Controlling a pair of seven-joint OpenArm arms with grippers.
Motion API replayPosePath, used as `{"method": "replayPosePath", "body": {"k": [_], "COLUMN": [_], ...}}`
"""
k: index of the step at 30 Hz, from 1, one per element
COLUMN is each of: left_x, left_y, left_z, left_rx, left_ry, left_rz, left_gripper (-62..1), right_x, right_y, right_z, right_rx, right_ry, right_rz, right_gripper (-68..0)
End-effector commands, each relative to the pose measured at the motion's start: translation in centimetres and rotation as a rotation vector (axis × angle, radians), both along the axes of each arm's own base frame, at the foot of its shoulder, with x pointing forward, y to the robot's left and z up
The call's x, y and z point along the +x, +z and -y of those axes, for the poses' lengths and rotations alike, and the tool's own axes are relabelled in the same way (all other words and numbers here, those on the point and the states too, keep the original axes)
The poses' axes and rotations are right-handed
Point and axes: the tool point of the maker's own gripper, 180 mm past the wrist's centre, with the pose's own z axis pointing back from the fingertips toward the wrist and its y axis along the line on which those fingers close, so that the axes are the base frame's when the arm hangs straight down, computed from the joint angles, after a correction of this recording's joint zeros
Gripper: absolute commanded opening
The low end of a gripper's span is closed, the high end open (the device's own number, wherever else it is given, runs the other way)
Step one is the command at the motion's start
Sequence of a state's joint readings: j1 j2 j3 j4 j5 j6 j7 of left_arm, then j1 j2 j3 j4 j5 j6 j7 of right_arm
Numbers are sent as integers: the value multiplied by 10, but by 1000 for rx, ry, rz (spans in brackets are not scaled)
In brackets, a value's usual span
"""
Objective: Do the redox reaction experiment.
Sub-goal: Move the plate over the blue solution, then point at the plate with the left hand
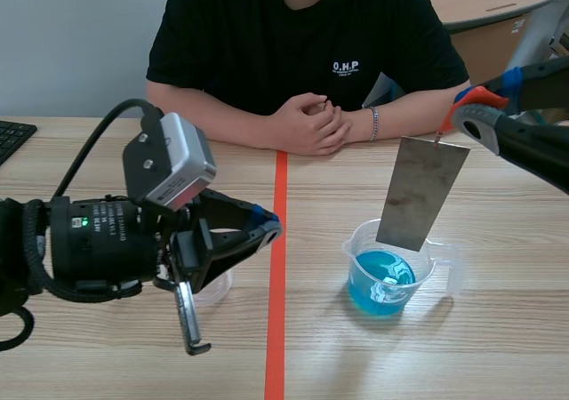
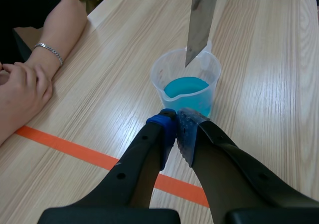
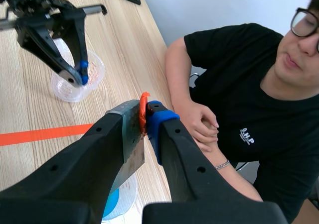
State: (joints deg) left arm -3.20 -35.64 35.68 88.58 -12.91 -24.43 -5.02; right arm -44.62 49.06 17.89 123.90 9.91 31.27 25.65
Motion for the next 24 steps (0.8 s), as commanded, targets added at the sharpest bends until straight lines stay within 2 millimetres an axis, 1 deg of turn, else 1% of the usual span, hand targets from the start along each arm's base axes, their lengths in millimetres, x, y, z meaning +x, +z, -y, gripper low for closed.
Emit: {"method": "replayPosePath", "body": {"k": [1, 5, 8, 12, 14, 18, 24], "left_x": [7, 20, 29, 37, 38, 34, 30], "left_y": [3, -3, -7, -16, -23, -32, -32], "left_z": [5, 15, 19, 24, 29, 43, 60], "left_rx": [-18, -6, -15, -21, -13, 1, -23], "left_ry": [6, 21, 39, 59, 55, 31, 13], "left_rz": [17, 28, 22, 0, -9, -23, -39], "left_gripper": [-569, -569, -569, -569, -569, -569, -569], "right_x": [1, 1, 1, 1, 1, 1, 1], "right_y": [7, 7, 7, 7, 7, 7, 7], "right_z": [-2, -2, -2, -2, -2, -2, -2], "right_rx": [21, 21, 21, 21, 21, 21, 21], "right_ry": [9, 9, 9, 9, 9, 9, 9], "right_rz": [19, 19, 18, 18, 18, 18, 18], "right_gripper": [-660, -660, -660, -660, -660, -660, -660]}}
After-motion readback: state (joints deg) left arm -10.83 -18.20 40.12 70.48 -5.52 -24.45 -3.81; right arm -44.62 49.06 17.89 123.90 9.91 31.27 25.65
